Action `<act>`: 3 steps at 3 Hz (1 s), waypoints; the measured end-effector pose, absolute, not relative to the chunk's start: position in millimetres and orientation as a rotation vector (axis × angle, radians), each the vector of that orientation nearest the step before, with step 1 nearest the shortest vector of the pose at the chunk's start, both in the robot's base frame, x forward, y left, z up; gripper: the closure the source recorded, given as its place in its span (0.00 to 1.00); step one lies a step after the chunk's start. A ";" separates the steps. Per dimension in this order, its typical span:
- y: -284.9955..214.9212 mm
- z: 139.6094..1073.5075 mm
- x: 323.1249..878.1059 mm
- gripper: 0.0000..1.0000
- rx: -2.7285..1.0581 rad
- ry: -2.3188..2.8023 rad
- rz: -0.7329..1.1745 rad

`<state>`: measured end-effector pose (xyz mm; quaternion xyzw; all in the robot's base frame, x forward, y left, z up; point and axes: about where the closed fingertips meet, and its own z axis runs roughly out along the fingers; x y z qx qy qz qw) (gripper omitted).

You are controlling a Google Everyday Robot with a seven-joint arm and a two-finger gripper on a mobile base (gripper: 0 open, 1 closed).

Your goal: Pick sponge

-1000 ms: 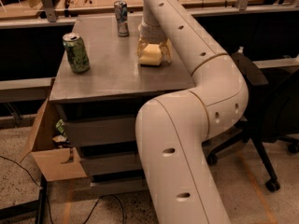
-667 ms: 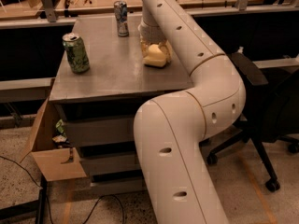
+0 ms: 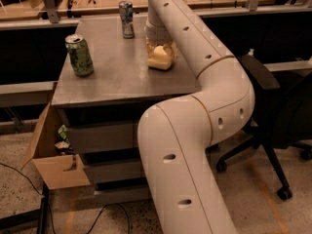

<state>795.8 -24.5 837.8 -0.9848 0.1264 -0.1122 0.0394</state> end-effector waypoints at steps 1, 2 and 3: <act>-24.6 837.9 795.7 1.00 -3.018 0.388 -0.343; -23.9 840.6 793.7 1.00 -3.013 0.389 -0.339; -23.7 841.4 793.1 1.00 -3.011 0.389 -0.338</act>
Offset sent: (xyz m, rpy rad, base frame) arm -0.1424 0.0161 0.1304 0.2413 0.1939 -0.0205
